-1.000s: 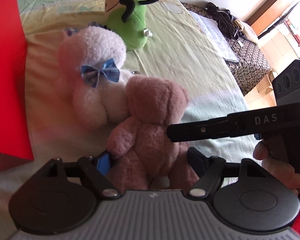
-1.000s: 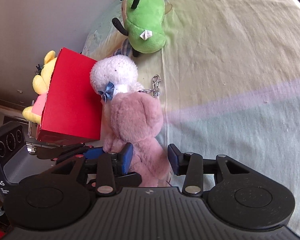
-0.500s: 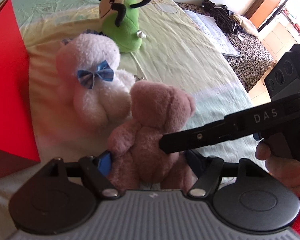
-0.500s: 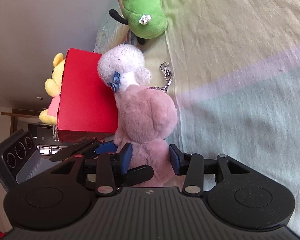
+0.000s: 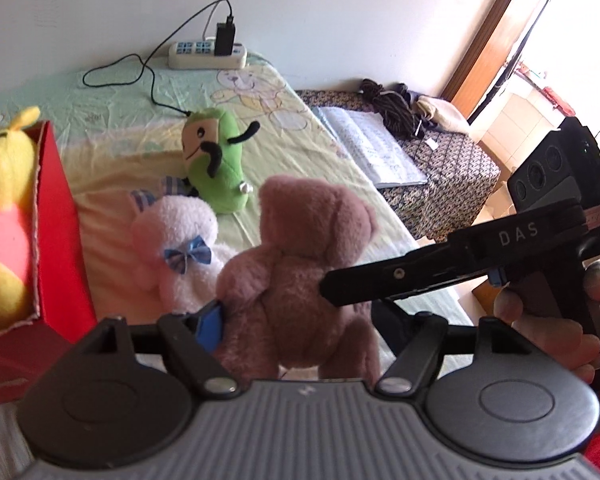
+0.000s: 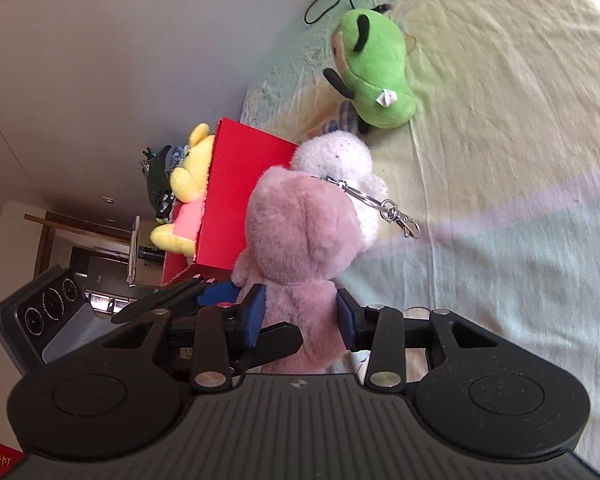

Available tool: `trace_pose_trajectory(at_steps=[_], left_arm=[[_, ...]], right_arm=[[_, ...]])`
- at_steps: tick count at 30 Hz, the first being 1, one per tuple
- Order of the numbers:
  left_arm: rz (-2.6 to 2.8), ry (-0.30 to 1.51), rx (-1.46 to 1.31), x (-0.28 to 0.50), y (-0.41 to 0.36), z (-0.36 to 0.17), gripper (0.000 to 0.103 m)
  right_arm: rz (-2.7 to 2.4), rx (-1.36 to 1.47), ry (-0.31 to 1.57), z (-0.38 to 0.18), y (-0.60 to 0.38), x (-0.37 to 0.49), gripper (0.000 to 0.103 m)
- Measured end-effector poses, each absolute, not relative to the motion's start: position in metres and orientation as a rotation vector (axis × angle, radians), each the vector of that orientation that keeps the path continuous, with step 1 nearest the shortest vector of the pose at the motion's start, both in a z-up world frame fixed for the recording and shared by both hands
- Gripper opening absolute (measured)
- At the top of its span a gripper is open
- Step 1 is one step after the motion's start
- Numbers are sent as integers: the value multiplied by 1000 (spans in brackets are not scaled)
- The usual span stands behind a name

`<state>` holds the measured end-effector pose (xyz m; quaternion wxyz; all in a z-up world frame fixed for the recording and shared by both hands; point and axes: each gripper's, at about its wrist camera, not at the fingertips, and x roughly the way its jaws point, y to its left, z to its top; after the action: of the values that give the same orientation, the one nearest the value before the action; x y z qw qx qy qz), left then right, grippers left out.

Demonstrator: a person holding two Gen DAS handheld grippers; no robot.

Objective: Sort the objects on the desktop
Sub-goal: 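Lift the pink teddy bear with both grippers and carry it over the red box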

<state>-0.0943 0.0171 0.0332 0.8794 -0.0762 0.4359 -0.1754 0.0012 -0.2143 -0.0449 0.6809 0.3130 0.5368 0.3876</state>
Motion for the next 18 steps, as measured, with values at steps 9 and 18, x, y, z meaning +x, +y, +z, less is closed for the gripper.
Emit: trace_pose_trajectory(at_steps=[9, 18], left_arm=[[-433, 793, -164, -112, 69, 77, 74], [-447, 698, -170, -135, 156, 114, 74]], right_arm=[[874, 658, 1064, 10, -190, -16, 41], [888, 651, 957, 48, -121, -30, 41]])
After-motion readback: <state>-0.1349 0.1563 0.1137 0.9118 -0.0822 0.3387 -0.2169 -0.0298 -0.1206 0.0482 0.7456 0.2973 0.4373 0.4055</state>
